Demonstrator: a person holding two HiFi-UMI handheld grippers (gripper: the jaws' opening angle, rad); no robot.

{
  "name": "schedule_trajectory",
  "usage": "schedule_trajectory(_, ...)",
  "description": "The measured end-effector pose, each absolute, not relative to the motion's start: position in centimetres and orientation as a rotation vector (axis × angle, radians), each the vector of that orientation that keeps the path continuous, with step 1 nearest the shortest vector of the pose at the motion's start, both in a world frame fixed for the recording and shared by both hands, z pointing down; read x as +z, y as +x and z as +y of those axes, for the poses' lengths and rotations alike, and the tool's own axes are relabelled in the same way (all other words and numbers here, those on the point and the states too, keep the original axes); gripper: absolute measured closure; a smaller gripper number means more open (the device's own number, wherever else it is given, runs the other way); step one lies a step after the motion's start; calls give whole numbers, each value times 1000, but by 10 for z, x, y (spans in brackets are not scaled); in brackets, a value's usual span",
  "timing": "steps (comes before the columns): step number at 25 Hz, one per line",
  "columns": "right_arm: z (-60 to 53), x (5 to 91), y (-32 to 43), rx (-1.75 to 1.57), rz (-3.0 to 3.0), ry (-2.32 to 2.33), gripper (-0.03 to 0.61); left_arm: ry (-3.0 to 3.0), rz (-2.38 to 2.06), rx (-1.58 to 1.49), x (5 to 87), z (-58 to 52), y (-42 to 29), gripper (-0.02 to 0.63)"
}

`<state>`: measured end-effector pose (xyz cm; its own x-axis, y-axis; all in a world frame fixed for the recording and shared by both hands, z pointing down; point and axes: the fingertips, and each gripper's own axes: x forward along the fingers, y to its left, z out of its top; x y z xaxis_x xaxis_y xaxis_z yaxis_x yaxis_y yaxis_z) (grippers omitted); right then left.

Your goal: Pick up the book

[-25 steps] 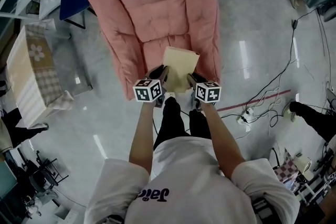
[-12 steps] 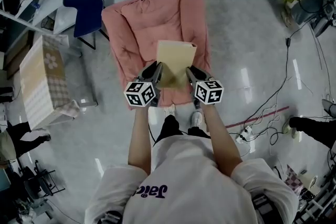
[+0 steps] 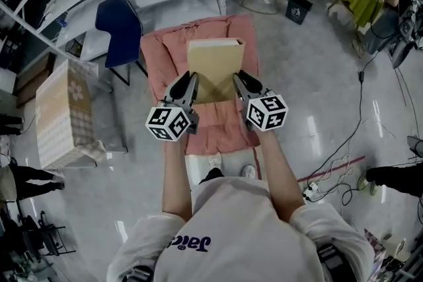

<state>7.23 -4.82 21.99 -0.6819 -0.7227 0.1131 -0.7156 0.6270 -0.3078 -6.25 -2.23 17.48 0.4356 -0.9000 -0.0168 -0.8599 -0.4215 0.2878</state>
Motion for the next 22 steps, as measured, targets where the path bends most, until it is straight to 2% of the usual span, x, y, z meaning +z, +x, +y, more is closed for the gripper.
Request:
schedule_trajectory(10, -36, 121, 86, -177, 2782, -1200, 518, 2558, -1581, -409, 98, -6, -56, 544)
schedule_trajectory(22, -33, 99, 89, -60, 2788, -1214, 532, 2591, -1569, -451, 84, -3, -54, 545)
